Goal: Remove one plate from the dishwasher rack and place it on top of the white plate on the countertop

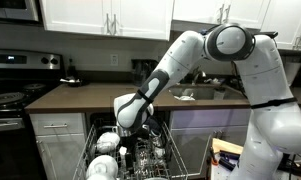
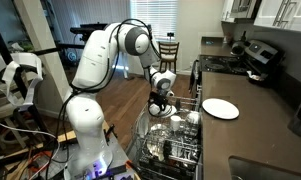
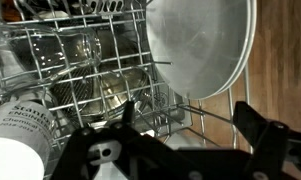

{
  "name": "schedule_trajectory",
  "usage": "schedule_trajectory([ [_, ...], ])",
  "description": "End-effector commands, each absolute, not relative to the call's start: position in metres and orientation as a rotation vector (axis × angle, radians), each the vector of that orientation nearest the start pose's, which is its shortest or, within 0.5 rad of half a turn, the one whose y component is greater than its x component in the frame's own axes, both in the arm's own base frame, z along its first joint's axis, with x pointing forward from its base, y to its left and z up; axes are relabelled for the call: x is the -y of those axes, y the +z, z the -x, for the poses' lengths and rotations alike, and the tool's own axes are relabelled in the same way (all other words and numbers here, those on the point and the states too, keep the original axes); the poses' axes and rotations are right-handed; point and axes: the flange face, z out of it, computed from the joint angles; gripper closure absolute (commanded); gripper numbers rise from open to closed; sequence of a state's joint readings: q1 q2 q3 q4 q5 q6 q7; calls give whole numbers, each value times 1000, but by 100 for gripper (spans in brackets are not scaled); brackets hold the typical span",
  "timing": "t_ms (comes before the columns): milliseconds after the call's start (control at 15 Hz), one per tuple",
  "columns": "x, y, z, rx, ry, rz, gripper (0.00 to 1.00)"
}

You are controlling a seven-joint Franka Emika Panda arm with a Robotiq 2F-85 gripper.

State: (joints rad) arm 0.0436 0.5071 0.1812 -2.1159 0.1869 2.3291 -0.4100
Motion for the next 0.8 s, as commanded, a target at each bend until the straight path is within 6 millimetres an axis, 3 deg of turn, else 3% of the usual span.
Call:
schedule_trajectory([
  [0,-130,137,-534,657,453,2809,0],
  [733,-144,125,-531,676,504,2757,0],
])
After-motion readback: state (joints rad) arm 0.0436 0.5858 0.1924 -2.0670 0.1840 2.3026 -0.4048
